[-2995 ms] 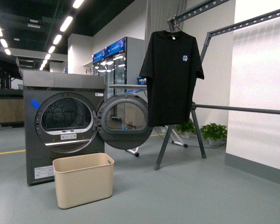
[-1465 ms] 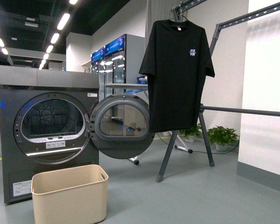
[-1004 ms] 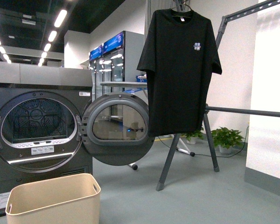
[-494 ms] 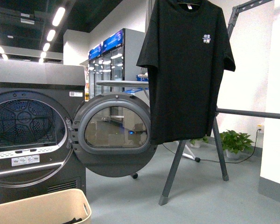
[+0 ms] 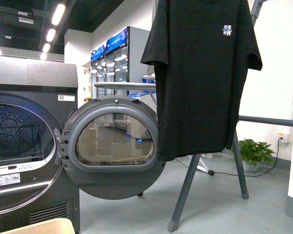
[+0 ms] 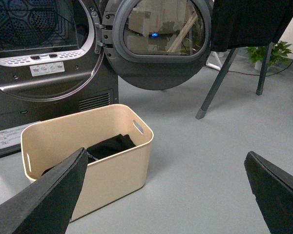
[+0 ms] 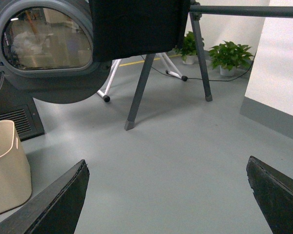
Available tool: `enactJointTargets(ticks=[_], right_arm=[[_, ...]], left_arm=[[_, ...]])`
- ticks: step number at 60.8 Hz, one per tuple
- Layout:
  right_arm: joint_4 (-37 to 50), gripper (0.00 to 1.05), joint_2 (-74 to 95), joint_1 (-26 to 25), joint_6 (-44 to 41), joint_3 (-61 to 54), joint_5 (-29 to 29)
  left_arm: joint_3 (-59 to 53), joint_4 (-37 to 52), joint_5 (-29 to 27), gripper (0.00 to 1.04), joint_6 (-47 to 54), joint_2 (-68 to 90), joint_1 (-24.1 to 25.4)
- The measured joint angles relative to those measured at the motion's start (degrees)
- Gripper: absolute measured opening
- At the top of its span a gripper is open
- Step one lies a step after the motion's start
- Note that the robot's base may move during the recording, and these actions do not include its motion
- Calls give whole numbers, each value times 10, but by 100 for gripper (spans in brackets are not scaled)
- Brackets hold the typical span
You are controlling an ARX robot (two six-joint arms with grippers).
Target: Move hamper under clothes hanger
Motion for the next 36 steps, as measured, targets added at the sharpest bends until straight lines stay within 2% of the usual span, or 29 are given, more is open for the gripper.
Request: enactJointTargets(ticks=[36], right_arm=[[0, 97, 0, 0, 0, 0, -1]], left_arm=[[0, 0, 0, 98, 0, 0, 0]])
